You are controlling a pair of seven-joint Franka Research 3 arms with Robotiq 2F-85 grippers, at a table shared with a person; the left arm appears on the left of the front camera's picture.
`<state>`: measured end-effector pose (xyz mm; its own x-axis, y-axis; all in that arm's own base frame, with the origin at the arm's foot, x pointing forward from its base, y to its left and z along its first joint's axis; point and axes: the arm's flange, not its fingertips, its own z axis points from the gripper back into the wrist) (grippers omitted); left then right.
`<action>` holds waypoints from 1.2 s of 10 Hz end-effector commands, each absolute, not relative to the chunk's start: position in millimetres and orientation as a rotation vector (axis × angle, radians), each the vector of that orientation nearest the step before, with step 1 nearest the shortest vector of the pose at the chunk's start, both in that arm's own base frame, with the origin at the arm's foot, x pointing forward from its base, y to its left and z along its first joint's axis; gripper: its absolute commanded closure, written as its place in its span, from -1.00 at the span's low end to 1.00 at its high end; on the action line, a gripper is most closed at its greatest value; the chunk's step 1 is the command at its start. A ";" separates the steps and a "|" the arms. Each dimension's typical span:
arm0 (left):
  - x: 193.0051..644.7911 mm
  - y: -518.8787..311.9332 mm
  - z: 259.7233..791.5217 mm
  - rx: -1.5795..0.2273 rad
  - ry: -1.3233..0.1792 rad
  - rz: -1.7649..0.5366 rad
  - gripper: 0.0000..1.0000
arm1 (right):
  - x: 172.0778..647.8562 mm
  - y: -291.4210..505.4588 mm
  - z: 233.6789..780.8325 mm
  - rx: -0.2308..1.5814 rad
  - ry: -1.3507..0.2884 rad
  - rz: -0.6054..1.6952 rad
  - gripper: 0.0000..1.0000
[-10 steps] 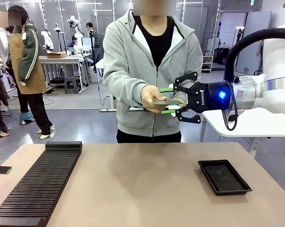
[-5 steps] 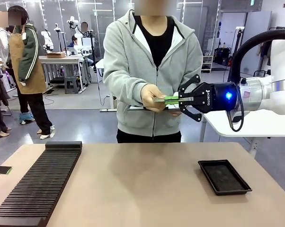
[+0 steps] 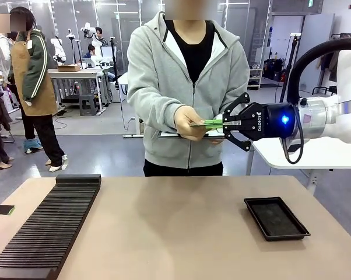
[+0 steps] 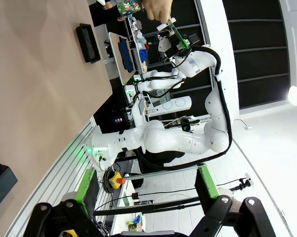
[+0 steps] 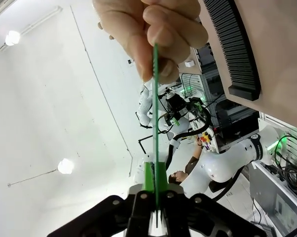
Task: Inspect the PCB.
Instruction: Pick up the Blank PCB that the human is holding, then place the Blank PCB in the ESD tray.
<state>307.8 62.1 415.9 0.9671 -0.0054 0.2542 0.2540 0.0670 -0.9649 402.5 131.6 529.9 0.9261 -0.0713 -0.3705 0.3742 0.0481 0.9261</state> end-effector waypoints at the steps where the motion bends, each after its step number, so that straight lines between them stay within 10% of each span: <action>1: 310.4 61.3 418.5 -1.495 -0.207 -0.205 -1.00 | 403.4 131.6 531.8 1.492 0.247 -0.348 1.00; 12: 310.4 61.3 418.5 -1.495 -0.207 -0.205 -1.00 | 403.4 131.6 531.8 1.492 0.247 -0.348 1.00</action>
